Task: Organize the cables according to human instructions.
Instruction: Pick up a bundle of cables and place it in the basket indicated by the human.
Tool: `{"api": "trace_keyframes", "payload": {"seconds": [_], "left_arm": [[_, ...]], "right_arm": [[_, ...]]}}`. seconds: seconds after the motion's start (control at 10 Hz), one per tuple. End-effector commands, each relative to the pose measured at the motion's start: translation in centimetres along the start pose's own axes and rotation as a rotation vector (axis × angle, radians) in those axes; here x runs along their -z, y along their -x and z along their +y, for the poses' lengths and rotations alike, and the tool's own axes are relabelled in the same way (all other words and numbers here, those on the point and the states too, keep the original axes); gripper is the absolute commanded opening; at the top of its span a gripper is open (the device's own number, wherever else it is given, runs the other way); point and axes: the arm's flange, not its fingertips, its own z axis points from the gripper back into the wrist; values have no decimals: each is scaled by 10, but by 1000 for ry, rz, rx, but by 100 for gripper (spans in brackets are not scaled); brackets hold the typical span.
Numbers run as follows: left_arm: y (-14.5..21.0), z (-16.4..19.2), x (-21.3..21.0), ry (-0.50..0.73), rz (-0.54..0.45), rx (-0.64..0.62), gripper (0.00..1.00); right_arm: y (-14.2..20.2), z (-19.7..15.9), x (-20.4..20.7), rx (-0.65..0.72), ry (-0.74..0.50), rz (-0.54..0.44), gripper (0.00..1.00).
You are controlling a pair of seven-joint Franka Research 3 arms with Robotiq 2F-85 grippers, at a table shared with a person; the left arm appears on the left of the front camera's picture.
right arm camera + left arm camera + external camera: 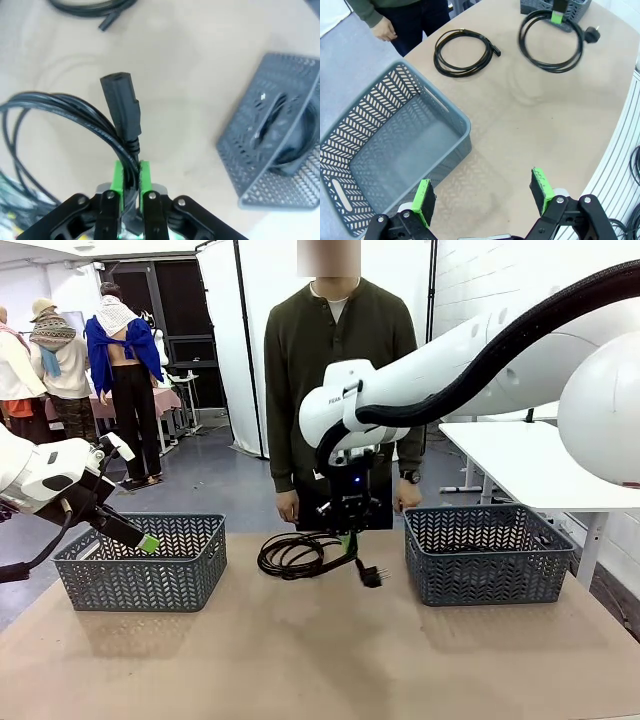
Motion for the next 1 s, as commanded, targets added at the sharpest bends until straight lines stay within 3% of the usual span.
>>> {"api": "trace_keyframes", "payload": {"seconds": [0.0, 0.3, 0.5, 0.6, 0.7, 0.9], "left_arm": [[1, 1, 1, 8, -3, -18, 100], [1, 1, 1, 8, -3, -18, 100], [1, 1, 1, 8, -3, -18, 100], [1, 1, 1, 8, -3, -18, 100], [1, 1, 1, 8, -3, -18, 100], [1, 1, 1, 8, -3, -18, 100]], "right_arm": [[-5, -11, -14, -229, 77, 11, 0], [-7, -14, -26, -543, 80, 60, 0], [-8, -9, -32, -627, 47, 116, 0], [-6, -4, -34, -601, 12, 102, 0], [-1, -7, -26, -589, 68, 76, 0], [-1, -7, -26, -589, 68, 76, 0]]}}
